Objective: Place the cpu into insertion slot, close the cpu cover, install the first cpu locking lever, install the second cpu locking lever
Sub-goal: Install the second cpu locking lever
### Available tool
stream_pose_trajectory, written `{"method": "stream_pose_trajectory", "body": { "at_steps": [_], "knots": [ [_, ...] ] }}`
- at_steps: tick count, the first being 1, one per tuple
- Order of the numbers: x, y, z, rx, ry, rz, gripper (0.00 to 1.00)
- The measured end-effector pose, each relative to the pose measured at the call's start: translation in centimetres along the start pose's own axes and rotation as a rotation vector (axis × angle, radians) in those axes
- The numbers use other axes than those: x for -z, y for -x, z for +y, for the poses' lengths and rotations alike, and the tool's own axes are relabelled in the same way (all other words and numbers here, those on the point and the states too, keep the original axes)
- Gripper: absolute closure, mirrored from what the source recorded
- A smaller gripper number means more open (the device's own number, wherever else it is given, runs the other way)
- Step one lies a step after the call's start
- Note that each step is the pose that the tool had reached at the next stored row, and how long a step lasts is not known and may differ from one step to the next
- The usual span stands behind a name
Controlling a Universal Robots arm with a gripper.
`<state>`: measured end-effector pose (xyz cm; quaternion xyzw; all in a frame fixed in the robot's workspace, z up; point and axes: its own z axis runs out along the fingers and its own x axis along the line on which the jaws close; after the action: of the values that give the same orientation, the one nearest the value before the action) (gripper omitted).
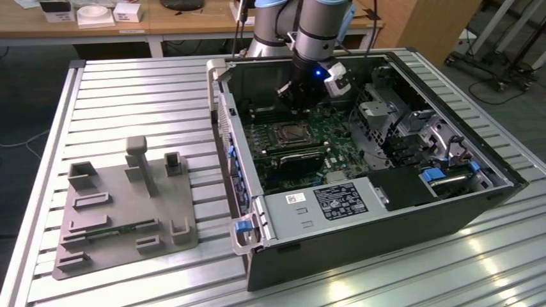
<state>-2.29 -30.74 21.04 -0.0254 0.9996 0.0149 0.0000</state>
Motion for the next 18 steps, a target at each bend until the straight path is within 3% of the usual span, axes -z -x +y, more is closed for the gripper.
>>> {"method": "stream_pose_trajectory", "body": {
  "at_steps": [5, 11, 18],
  "knots": [
    [0.11, 0.35, -0.1, 0.0, -0.0002, 0.0004, 0.9],
    [1.31, 0.36, -0.21, 0.0, 0.0, 0.0003, 0.9],
    [1.38, 0.4, -1.05, 0.0, -0.0006, 0.0006, 0.9]
  ]
}}
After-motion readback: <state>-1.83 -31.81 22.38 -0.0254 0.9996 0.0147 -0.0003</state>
